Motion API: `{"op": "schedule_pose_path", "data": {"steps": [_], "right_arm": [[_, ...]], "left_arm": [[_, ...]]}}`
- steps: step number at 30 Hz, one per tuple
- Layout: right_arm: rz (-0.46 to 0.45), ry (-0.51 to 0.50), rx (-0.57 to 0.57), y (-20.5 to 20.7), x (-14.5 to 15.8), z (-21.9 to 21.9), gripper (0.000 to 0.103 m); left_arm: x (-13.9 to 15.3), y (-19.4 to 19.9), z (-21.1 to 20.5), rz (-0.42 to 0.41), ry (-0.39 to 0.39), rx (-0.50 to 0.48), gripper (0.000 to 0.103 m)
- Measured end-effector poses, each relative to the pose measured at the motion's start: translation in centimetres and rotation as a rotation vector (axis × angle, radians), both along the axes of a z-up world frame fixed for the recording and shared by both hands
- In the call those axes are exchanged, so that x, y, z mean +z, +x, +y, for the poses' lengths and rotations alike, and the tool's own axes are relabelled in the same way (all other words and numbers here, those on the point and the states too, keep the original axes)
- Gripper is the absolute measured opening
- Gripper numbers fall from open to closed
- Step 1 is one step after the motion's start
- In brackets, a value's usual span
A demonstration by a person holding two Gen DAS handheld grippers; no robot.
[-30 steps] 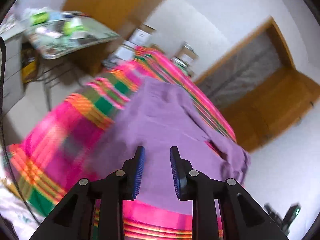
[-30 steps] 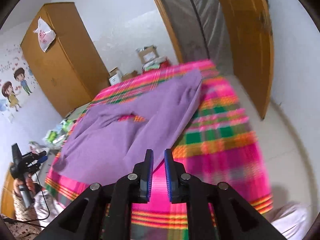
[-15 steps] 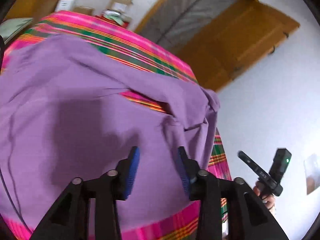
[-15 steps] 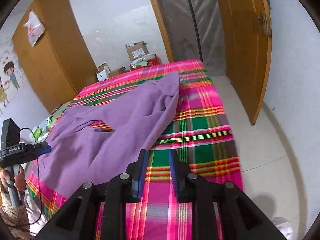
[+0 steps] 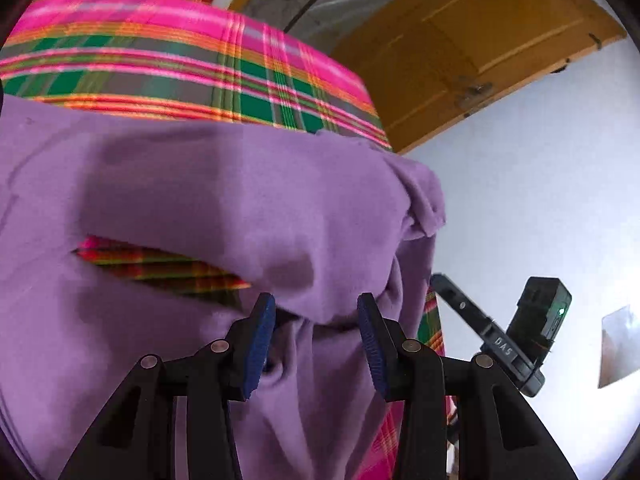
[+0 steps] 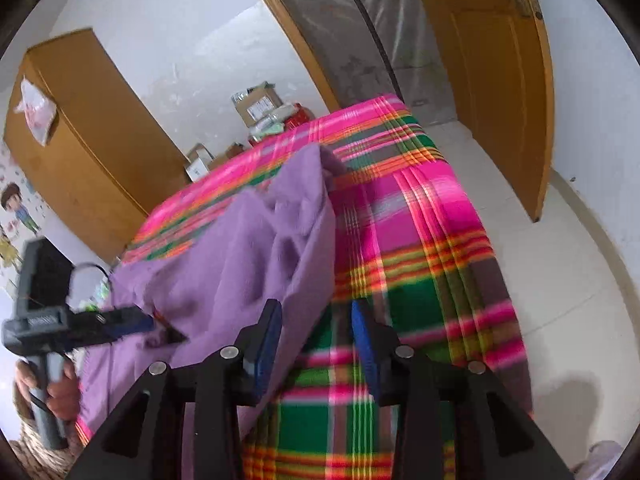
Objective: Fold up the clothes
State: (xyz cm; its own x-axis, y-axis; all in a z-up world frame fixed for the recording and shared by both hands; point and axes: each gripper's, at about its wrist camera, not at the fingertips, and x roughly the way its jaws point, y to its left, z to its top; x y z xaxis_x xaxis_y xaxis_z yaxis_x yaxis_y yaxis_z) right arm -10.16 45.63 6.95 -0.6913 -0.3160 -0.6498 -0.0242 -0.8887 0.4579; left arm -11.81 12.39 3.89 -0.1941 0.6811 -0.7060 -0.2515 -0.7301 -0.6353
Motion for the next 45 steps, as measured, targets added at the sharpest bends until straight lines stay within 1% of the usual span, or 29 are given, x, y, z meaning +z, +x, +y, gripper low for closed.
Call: {"op": "schedule_pose_path", "data": {"steps": [4,11,14,15,16,17,19,21,23,25,27,29,30,31,34,36,37,38,39,41,43,45], "right_arm": [[0.007,-0.051,-0.002,-1.8,-0.2,0.6,0.038],[-0.023,-0.039,0.045,-3.9,-1.4,-0.5,0.037],[-0.024,-0.016,0.056,-4.4,-1.5,-0.9,0.021],[-0.021,0.000,0.057,-4.5,-1.5,-1.1,0.014],[-0.015,0.018,0.056,-4.5,-1.4,-1.2,0.010],[-0.006,0.038,0.054,-4.5,-1.4,-1.4,0.008],[0.000,0.050,0.051,-4.4,-1.2,-1.6,0.008],[0.003,0.054,0.049,-4.2,-1.1,-1.8,0.008],[-0.002,0.059,0.045,-3.8,-1.1,-1.8,0.008],[-0.008,0.080,0.042,-3.6,-0.9,-1.9,0.009],[0.010,0.137,0.032,-3.1,-0.1,-2.1,0.009],[0.039,0.209,0.029,-2.6,0.7,-2.5,0.021],[0.059,0.258,0.035,-2.4,1.2,-3.0,0.028],[0.078,0.307,0.040,-2.3,1.7,-3.4,0.032],[0.137,0.454,0.056,-1.8,3.1,-4.7,0.036],[0.165,0.556,0.092,-1.9,3.5,-6.1,0.037],[0.177,0.608,0.114,-2.1,3.6,-6.8,0.037],[0.184,0.660,0.135,-2.2,3.6,-7.5,0.037],[0.190,0.702,0.160,-2.4,3.5,-8.1,0.037],[0.200,0.757,0.211,-2.6,3.2,-9.0,0.036],[0.185,0.781,0.227,-3.3,2.8,-9.3,0.036],[0.170,0.806,0.243,-3.8,2.5,-9.6,0.036]], "left_arm": [[-1.0,-1.6,1.1,-0.034,-0.008,-0.003,0.044],[-2.2,-3.5,1.8,-0.082,-0.005,0.013,0.043],[-2.3,-3.7,1.9,-0.084,-0.004,0.020,0.042],[-2.3,-3.6,2.1,-0.079,-0.004,0.015,0.042],[-2.2,-3.6,2.5,-0.072,-0.003,-0.001,0.042],[-2.1,-3.5,2.8,-0.068,-0.007,-0.012,0.042],[-1.5,-3.3,3.6,-0.050,-0.013,-0.036,0.042],[-0.6,-3.1,4.3,-0.018,0.002,-0.056,0.042],[0.5,-2.9,5.3,0.030,-0.003,-0.077,0.050],[1.4,-2.7,6.4,0.073,-0.016,-0.101,0.054],[1.7,-2.6,7.8,0.071,-0.033,-0.137,0.056],[1.6,-2.7,8.9,0.073,-0.077,-0.151,0.056],[1.5,-2.6,9.3,0.075,-0.101,-0.154,0.056],[1.4,-2.6,9.7,0.078,-0.126,-0.157,0.056],[0.8,-2.6,10.4,0.077,-0.200,-0.162,0.056],[0.5,-2.7,10.3,0.068,-0.198,-0.155,0.056],[0.4,-2.8,10.1,0.069,-0.193,-0.151,0.054],[0.5,-2.8,9.8,0.080,-0.190,-0.148,0.046],[0.7,-2.9,9.7,0.096,-0.190,-0.146,0.040],[1.0,-3.0,9.3,0.129,-0.190,-0.143,0.019],[1.2,-3.2,9.0,0.139,-0.178,-0.155,0.011],[1.2,-3.0,8.6,0.149,-0.175,-0.158,0.010]]}}
